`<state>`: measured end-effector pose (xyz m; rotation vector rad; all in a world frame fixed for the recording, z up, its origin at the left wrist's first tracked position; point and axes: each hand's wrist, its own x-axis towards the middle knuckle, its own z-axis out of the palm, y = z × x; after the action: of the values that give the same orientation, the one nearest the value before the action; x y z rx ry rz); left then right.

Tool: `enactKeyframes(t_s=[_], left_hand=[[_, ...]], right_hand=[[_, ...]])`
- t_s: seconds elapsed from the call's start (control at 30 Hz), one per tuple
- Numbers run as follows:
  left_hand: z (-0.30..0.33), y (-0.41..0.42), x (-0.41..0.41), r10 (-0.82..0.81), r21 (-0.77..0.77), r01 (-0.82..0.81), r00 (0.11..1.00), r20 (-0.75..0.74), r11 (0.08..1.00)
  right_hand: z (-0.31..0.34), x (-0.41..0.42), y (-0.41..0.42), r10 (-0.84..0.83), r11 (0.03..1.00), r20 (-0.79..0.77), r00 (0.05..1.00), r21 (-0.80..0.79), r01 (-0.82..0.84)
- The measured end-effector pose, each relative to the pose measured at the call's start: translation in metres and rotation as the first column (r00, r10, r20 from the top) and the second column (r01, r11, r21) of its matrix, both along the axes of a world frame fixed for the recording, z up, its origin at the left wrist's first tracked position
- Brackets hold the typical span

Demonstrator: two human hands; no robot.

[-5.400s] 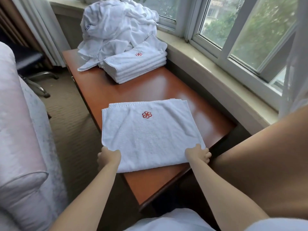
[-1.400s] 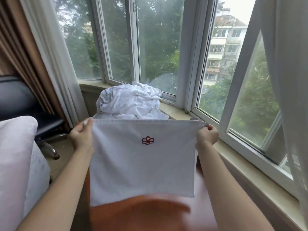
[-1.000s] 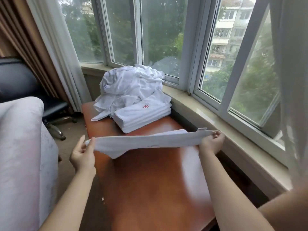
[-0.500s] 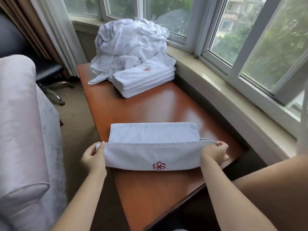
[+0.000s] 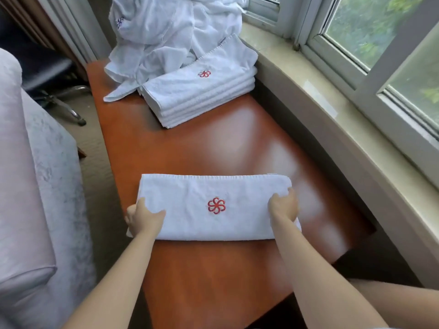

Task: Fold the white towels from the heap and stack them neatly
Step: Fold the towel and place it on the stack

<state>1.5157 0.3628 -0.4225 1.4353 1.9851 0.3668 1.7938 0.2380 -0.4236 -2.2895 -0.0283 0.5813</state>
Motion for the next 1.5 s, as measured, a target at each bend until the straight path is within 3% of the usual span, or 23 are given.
enactKeyframes(t_s=[0.1, 0.23, 0.33, 0.4, 0.53, 0.63, 0.73, 0.83, 0.93, 1.1, 1.27, 1.5], left_hand=[[-0.011, -0.016, -0.011, 0.071, -0.001, -0.072, 0.989, -0.131, 0.997], [-0.015, -0.014, -0.024, 0.11, -0.121, -0.13, 0.981, -0.157, 0.984], [-0.013, -0.008, -0.029, 0.162, -0.199, -0.169, 0.985, -0.052, 0.965], [-0.009, -0.007, -0.031, 0.223, -0.182, -0.202, 0.97, 0.102, 0.962], [0.001, -0.01, -0.05, 0.369, -0.282, -0.259, 0.797, 0.477, 0.924], [0.012, -0.015, -0.079, 0.372, -0.337, -0.192, 0.685, 0.627, 0.921], [0.029, -0.018, -0.119, 0.363, -0.391, -0.088, 0.592, 0.719, 0.916], [0.057, -0.014, -0.163, 0.348, -0.435, 0.038, 0.541, 0.766, 0.899], [0.088, -0.001, -0.2, 0.248, -0.382, 0.148, 0.543, 0.802, 0.912], [0.131, 0.034, -0.226, 0.144, -0.266, 0.215, 0.458, 0.877, 0.94], [0.16, 0.076, -0.218, 0.048, -0.157, 0.256, 0.387, 0.921, 0.954], [0.183, 0.147, -0.166, -0.035, -0.04, 0.177, 0.401, 0.916, 0.983]], right_hand=[[-0.011, -0.007, -0.019, 0.056, 0.967, 0.107, 0.993, -0.253, -0.028], [-0.007, 0.001, -0.028, -0.01, 0.963, -0.024, 1.0, -0.268, 0.003], [-0.001, -0.002, -0.03, 0.008, 0.977, -0.151, 0.989, -0.209, -0.04], [0.002, -0.014, -0.031, 0.027, 0.983, -0.183, 0.983, -0.175, -0.059], [0.009, -0.057, -0.04, -0.037, 0.997, -0.235, 0.971, -0.074, 0.02], [0.024, -0.102, -0.041, -0.138, 0.982, -0.388, 0.911, 0.068, 0.177], [0.044, -0.162, -0.033, -0.171, 0.905, -0.545, 0.821, 0.243, 0.35], [0.064, -0.23, -0.02, -0.107, 0.862, -0.568, 0.816, 0.355, 0.36], [0.087, -0.282, -0.003, -0.053, 0.845, -0.514, 0.856, 0.433, 0.313], [0.135, -0.318, 0.028, -0.002, 0.816, -0.408, 0.913, 0.527, 0.238], [0.173, -0.316, 0.063, -0.018, 0.762, -0.343, 0.939, 0.604, 0.236], [0.189, -0.281, 0.138, 0.029, 0.656, -0.324, 0.946, 0.72, 0.226]])
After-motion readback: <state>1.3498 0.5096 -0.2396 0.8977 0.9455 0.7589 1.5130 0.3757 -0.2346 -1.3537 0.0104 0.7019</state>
